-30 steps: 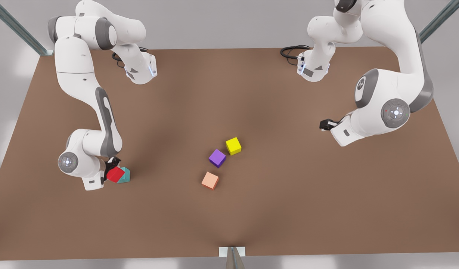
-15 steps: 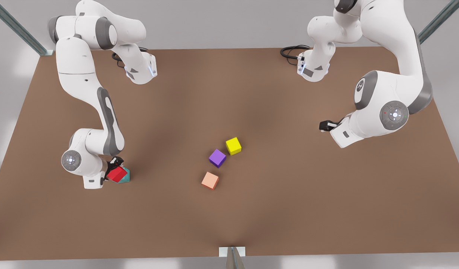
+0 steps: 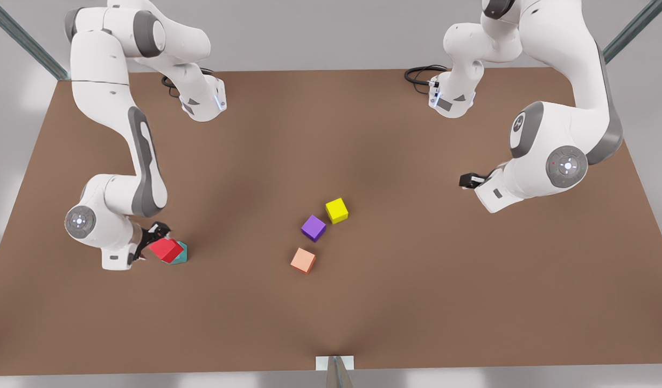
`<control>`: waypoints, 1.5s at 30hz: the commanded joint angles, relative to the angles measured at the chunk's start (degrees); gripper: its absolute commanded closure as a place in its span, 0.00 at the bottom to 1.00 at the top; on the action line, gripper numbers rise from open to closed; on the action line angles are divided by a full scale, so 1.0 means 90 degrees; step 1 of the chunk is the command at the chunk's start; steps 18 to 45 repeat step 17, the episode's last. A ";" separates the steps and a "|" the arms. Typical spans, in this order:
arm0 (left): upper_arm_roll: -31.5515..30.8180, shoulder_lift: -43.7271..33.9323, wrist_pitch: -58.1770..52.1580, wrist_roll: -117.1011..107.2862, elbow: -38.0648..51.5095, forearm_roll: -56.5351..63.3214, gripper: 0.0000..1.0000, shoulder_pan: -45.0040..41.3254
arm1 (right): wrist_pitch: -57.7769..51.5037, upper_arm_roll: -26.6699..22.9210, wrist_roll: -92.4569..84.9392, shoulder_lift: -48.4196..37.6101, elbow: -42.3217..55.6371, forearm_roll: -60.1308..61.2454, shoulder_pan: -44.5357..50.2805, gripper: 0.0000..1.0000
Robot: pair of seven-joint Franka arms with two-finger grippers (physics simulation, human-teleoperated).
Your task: Pick up red wooden cube and pass to hand red wooden cube and place in blue wooden cube
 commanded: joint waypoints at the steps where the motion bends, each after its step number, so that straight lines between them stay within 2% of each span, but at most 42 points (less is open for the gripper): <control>1: -0.0001 -0.0007 -0.0015 -0.0066 0.0003 0.0011 0.00 -0.0001 | -0.1101 0.0001 0.2337 0.0051 0.0296 0.0454 -0.0043 0.00; 2: -0.0001 -0.0007 -0.0015 -0.0066 0.0003 0.0011 0.00 -0.0001 | -0.1948 -0.0009 0.4417 0.0227 0.1036 0.0515 -0.0043 0.00; 3: -0.0001 -0.0007 -0.0015 -0.0066 0.0003 0.0011 0.00 -0.0001 | -0.2807 -0.0018 0.5377 0.0539 0.1875 0.0437 -0.0072 0.00; 4: -0.0001 -0.0007 -0.0015 -0.0066 0.0003 0.0011 0.00 0.0009 | -0.3563 -0.0340 0.5713 0.0599 0.2464 -0.0119 -0.0072 0.00; 6: -0.0001 -0.0007 -0.0015 -0.0066 0.0003 0.0002 0.00 -0.0001 | -0.5320 -0.0399 0.6425 0.0404 0.3324 -0.0696 0.0230 0.00; 7: -0.0001 -0.0007 -0.0025 -0.0066 0.0003 0.0002 0.00 -0.0010 | -0.5507 -0.0419 0.6436 0.0082 0.3441 -0.0696 0.0221 0.00; 9: -0.0001 -0.0007 -0.0025 -0.0066 0.0003 0.0002 0.00 -0.0020 | -0.5507 -0.0146 0.6416 -0.0748 0.3344 -0.0745 -0.0091 0.00; 10: -0.0001 -0.0007 -0.0025 -0.0066 0.0003 0.0002 0.00 -0.0020 | -0.5332 0.0507 0.6367 -0.1363 0.2789 -0.0774 -0.0764 0.00; 13: -0.0001 -0.0007 -0.0025 -0.0066 0.0003 0.0002 0.00 -0.0020 | -0.4501 0.0919 0.6397 -0.1969 0.1704 -0.0833 -0.1225 0.00; 45: -0.0001 -0.0007 -0.0025 -0.0066 0.0003 0.0002 0.00 -0.0020 | -0.4501 0.0919 0.6406 -0.1979 0.1684 -0.0823 -0.1215 0.00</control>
